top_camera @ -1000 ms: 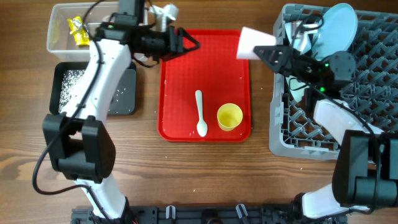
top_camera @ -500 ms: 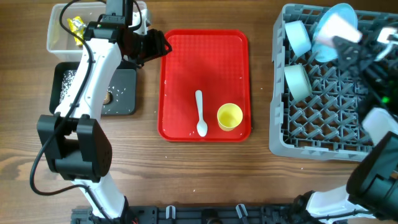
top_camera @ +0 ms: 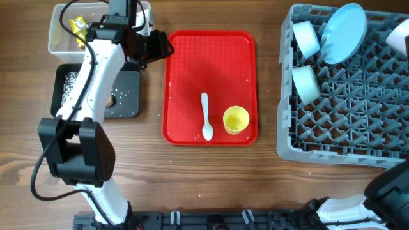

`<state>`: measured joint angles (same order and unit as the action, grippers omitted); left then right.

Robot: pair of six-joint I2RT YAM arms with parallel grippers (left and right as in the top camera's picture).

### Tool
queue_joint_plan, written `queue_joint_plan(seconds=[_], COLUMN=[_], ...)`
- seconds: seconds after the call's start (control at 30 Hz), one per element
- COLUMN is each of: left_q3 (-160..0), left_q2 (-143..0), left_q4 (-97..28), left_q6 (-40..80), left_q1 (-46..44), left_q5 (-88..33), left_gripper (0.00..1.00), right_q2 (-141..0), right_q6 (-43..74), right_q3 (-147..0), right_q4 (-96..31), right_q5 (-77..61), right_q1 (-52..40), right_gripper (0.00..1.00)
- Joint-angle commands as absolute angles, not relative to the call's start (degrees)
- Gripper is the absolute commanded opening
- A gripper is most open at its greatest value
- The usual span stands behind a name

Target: Sort waste into correct bins and load items into the dishwasher rack

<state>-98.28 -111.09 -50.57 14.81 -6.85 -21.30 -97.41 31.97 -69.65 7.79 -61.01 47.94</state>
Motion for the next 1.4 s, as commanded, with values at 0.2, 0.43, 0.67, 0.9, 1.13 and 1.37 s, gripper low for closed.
queue_joint_plan(seconds=[0.2, 0.43, 0.67, 0.9, 1.13, 1.37], left_q3=[-98.26, -98.26, -98.26, -98.26, -98.26, -98.26], left_q2=[-110.41, -110.41, -110.41, -110.41, -110.41, -110.41], left_q4=[-50.17, -50.22, -50.22, -50.35, -50.65, -50.65], left_q6=[13.72, 13.74, 13.72, 13.72, 13.72, 13.72], left_q1=[-6.96, -6.96, -6.96, -6.96, -6.96, -6.96], left_q5=[-20.91, -20.91, -18.11, -18.11, -18.11, -18.11], left_gripper=[0.6, 0.59, 0.59, 0.59, 0.59, 0.58], right_q2=[-91.37, -84.49, -83.66, -83.68, -86.76, -94.24], right_q6=[14.04, 10.5, 10.55, 12.16, 13.69, 13.76], right_q3=[-76.31, -76.31, -76.31, -76.53, -76.51, -76.49], right_q4=[-15.68, -36.25, -56.84, -58.17, -53.15, -50.68], right_q5=[-42.04, -20.67, -8.23, 0.93, 10.76, 10.44], right_q1=[47.16, 38.22, 30.63, 26.0, 16.29, 16.29], right_gripper=[0.4, 0.4, 0.4, 0.4, 0.4, 0.4])
